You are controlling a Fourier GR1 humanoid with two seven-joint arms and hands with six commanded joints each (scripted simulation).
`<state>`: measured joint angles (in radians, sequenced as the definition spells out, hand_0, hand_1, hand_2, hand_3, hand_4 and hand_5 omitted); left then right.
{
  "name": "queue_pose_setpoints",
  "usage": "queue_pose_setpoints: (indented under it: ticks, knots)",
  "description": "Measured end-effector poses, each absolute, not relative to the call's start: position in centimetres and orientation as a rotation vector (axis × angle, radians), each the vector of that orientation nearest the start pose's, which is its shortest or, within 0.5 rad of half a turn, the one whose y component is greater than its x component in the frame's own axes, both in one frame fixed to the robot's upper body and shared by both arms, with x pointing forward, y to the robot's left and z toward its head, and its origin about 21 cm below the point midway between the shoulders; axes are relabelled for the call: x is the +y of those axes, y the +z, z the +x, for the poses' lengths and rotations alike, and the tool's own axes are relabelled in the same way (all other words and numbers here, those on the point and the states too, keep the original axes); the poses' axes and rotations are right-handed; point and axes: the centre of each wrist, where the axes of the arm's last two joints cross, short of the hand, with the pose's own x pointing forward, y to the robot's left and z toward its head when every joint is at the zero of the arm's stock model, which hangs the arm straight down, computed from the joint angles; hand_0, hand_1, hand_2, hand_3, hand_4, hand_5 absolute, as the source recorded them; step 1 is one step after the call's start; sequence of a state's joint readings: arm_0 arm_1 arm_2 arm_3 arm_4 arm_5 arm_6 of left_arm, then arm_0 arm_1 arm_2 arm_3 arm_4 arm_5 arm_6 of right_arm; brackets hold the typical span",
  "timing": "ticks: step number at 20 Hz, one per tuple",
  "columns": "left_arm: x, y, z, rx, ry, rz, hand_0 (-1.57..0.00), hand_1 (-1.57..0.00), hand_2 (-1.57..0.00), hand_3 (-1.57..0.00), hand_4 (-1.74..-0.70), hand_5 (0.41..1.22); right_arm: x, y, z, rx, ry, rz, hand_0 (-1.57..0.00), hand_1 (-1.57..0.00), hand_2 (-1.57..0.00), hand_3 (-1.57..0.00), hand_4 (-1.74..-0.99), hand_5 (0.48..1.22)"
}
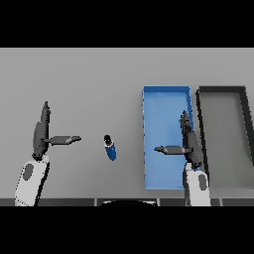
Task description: Pick up the blue pipe and place it into the blue bin.
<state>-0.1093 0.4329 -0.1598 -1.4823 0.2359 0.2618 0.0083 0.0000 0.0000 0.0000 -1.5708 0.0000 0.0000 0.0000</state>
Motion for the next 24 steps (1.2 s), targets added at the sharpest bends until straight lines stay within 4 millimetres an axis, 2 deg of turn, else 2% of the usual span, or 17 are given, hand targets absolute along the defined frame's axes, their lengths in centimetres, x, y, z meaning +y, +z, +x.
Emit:
queue_pose_setpoints:
  ticks: [6,7,9,15,19,22,24]
  knots:
    - [29.1,2.6,27.0,-1.562,-0.087,0.249,0.00,0.00,0.00,0.00,-0.97,0.593,-22.5,-0.1,24.6,-1.587,0.003,0.005,0.00,0.00,0.00,0.00,-1.205,0.629]
    - [30.8,2.3,26.0,-1.577,-0.237,0.217,0.00,0.00,0.00,0.00,-0.96,0.592,-24.1,0.5,23.8,-1.675,0.140,-0.098,0.00,0.00,0.00,0.00,-1.201,0.628]
    - [32.9,2.2,25.5,-1.556,-0.382,0.193,0.00,0.00,0.00,0.00,-0.96,0.590,-24.4,0.8,22.4,-1.710,0.281,-0.152,0.00,0.00,0.00,0.00,-1.197,0.626]
    - [33.8,2.7,25.2,-1.580,-0.486,0.077,0.00,0.00,0.00,0.00,-0.98,0.584,-24.3,1.1,22.1,-1.682,0.328,-0.171,0.00,0.00,0.00,0.00,-1.192,0.621]
    - [33.0,3.1,23.4,-1.523,-0.632,-0.043,0.00,0.00,0.00,0.00,-1.05,0.535,-24.7,1.4,22.0,-1.692,0.347,-0.167,0.00,0.00,0.00,0.00,-1.176,0.615]
    - [30.1,2.4,22.6,-1.457,-0.722,-0.157,0.00,0.00,0.00,0.00,-1.11,0.497,-24.5,1.4,22.1,-1.684,0.348,-0.166,0.00,0.00,0.00,0.00,-1.164,0.617]
    - [28.1,2.1,22.1,-1.438,-0.761,-0.187,0.00,0.00,0.00,0.00,-1.13,0.475,-24.4,1.3,22.0,-1.674,0.345,-0.165,0.00,0.00,0.00,0.00,-1.182,0.618]
